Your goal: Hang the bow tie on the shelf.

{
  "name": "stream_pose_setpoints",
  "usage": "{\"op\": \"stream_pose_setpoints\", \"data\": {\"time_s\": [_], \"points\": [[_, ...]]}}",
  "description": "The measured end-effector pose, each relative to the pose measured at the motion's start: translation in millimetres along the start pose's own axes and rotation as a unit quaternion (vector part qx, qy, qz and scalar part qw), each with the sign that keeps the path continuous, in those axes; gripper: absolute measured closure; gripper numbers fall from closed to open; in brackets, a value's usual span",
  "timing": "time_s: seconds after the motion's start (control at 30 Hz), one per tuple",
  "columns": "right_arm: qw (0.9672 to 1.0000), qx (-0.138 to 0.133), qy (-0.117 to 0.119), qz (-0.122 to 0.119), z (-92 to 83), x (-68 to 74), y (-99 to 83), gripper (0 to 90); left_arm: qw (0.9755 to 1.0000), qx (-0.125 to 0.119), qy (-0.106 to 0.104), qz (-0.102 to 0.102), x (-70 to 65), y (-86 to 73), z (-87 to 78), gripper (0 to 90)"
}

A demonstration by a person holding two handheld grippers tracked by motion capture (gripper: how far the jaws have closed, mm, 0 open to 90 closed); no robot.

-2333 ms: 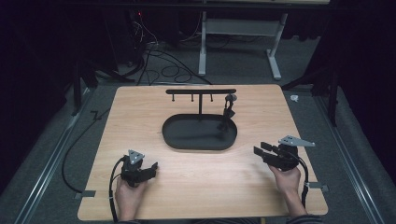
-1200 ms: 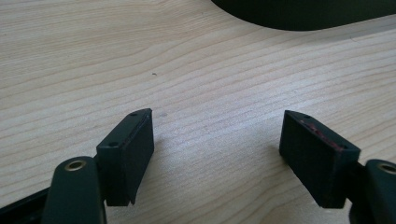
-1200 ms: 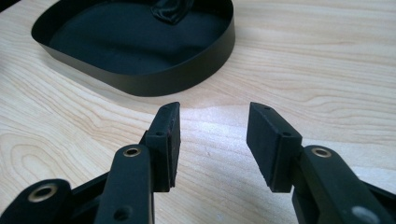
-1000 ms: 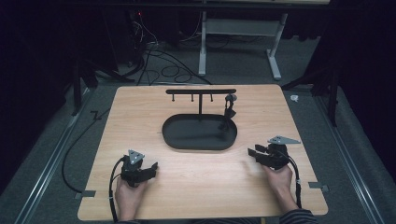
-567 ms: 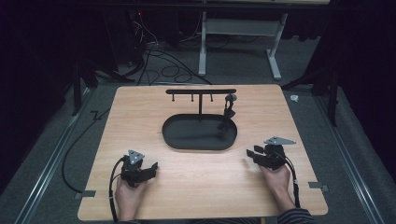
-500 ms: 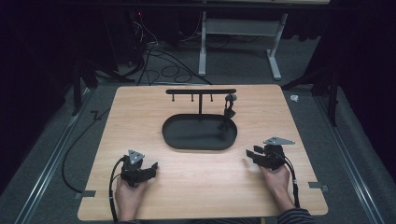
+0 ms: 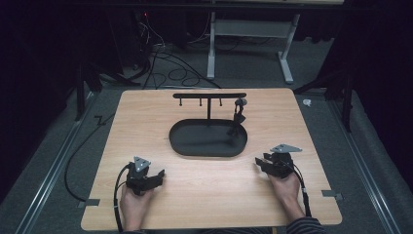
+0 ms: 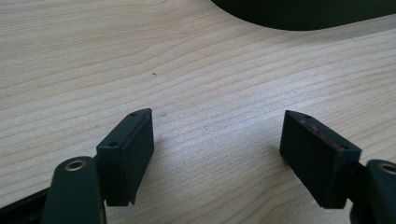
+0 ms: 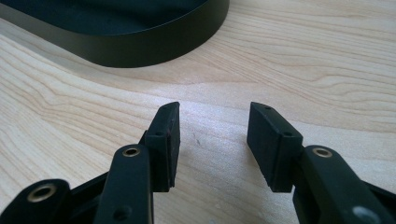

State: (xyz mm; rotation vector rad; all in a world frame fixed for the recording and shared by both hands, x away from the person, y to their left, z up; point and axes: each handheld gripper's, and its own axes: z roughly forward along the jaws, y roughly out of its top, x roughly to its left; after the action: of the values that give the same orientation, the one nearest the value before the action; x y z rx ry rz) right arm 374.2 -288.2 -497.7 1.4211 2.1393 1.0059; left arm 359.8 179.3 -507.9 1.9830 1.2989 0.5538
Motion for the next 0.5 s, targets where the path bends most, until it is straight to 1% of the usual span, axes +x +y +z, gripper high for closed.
{"op": "stream_pose_setpoints", "data": {"time_s": [0.13, 0.17, 0.3, 0.37, 0.5], "points": [[1.0000, 0.005, -0.002, -0.001, 1.6, 1.4, -0.4, 55.8, 1.0000, 0.000, 0.000, 0.000, 0.0, 0.0, 0.0, 26.7], [1.0000, 0.005, -0.005, -0.005, 2.7, 2.3, -0.7, 55.7, 1.0000, 0.000, 0.000, 0.000, 0.0, 0.0, 0.0, 26.7], [0.9999, 0.005, -0.009, -0.006, 3.3, 2.6, -0.4, 55.7, 1.0000, 0.000, 0.000, 0.000, 0.0, 0.0, 0.0, 26.6], [0.9998, 0.007, -0.016, -0.013, 3.7, 3.9, -0.2, 55.5, 1.0000, 0.000, 0.000, 0.000, 0.0, 0.0, 0.0, 26.6], [0.9996, 0.007, -0.021, -0.016, 4.2, 2.9, 0.3, 55.0, 1.0000, 0.000, 0.000, 0.000, 0.0, 0.0, 0.0, 26.6]]}}
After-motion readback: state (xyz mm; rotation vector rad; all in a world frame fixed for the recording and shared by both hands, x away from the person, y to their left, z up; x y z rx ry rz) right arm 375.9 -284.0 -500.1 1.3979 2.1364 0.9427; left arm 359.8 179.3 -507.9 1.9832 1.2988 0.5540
